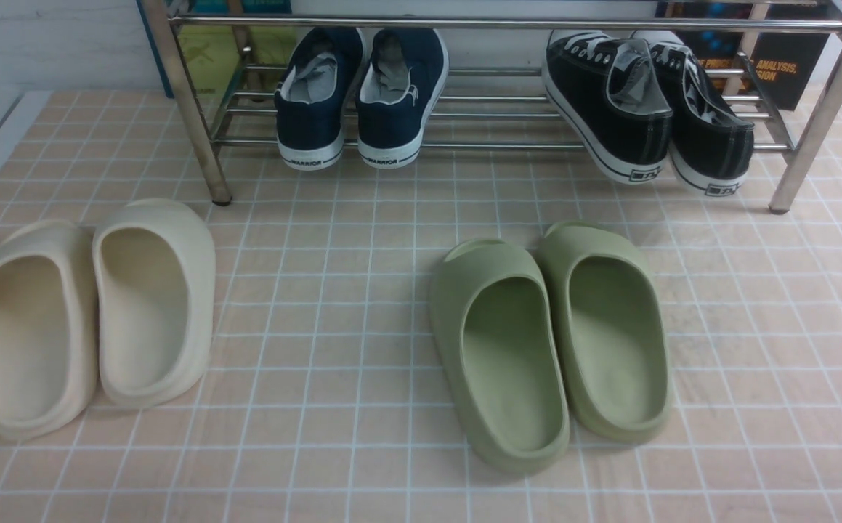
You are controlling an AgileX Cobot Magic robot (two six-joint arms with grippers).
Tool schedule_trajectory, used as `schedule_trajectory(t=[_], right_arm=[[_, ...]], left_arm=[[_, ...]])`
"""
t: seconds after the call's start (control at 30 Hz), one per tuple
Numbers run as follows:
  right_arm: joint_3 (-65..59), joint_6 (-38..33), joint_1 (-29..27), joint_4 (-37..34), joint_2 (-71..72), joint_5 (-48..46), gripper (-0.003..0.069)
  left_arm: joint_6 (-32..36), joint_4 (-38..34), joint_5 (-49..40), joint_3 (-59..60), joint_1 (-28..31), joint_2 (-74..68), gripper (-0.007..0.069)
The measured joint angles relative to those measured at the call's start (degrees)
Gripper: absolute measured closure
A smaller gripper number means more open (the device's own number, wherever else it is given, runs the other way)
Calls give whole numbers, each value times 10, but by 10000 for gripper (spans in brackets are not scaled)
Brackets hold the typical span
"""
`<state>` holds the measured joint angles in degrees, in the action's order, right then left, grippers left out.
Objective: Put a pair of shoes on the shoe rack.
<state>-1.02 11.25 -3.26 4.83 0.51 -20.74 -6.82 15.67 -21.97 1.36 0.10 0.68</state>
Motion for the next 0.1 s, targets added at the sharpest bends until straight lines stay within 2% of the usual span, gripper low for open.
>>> schedule_trajectory(t=[0.1], right_arm=[[0,0,0,0,0,0,562]], left_arm=[[0,-1,0,0,0,0,385]])
